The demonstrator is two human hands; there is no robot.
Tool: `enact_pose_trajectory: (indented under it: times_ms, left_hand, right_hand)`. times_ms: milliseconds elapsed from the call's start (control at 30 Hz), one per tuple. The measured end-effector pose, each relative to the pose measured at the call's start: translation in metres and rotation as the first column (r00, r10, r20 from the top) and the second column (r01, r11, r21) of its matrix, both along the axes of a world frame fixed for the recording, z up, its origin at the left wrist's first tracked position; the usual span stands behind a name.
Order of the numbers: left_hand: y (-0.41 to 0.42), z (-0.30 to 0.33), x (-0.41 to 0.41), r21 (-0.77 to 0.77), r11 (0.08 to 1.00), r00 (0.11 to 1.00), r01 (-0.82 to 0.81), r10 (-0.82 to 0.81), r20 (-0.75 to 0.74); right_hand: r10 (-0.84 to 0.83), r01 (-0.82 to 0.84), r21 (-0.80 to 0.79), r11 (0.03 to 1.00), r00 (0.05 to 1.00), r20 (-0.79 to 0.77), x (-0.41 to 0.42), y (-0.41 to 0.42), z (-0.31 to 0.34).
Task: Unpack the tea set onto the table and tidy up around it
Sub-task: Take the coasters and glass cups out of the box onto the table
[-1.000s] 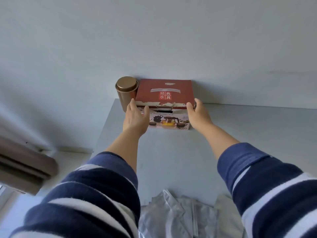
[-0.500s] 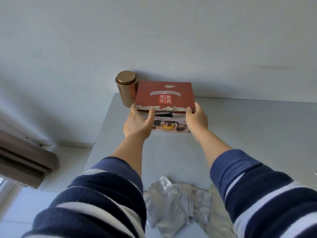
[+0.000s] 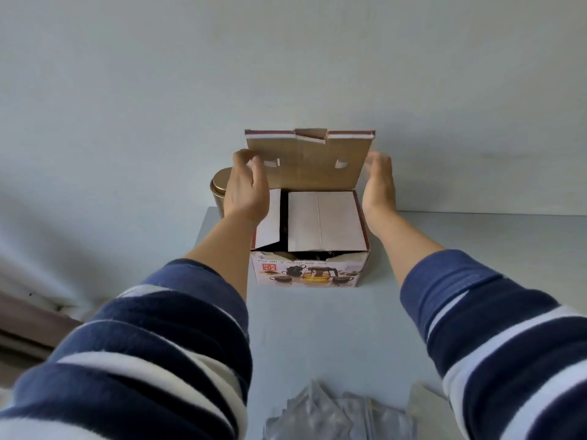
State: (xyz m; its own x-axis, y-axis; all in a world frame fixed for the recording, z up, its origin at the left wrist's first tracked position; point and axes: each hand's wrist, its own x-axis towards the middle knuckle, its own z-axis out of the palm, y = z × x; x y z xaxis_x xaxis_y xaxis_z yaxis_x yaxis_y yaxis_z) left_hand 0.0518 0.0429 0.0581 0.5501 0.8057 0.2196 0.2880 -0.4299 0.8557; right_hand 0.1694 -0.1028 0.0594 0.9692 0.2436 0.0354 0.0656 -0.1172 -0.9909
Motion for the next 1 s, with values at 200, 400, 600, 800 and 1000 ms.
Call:
enact_pose_trajectory:
  times_ms: [200,400,600,800,1000]
  left_hand:
    - [0.023,-0.014,0.031,0.085,0.982,0.945,0.167,-0.134,-0.300]
    - [0.012,-0.038,0.015,0.108,0.976,0.884,0.190,-0.122,-0.451]
    - [-0.005,-0.063,-0.021,0.055,0.976,0.869,0.209,-0.159,-0.468]
    - [-0.030,-0.049,-0.042,0.141,0.987,0.909,0.074,-0.009,-0.416]
    - [-0.035,-0.046,-0.054,-0.070,0.972,0.963,-0.225,0.211,-0.169]
  right_hand:
    - [0.220,-0.226,-0.318,0.921,0.974,-0.055,0.031,0.021,-0.020]
    - [0.415,-0.281,-0.780,0.560,0.909,-0.030,0.005,0.014,-0.036]
    - [0.576,-0.331,-0.893,0.304,0.811,-0.105,-0.032,-0.013,-0.043]
    - [0.495,-0.201,-0.708,0.677,0.836,0.236,-0.049,-0.030,-0.048]
    - [-0.185,0.202,-0.215,0.956,0.978,0.096,-0.052,-0.050,-0.044]
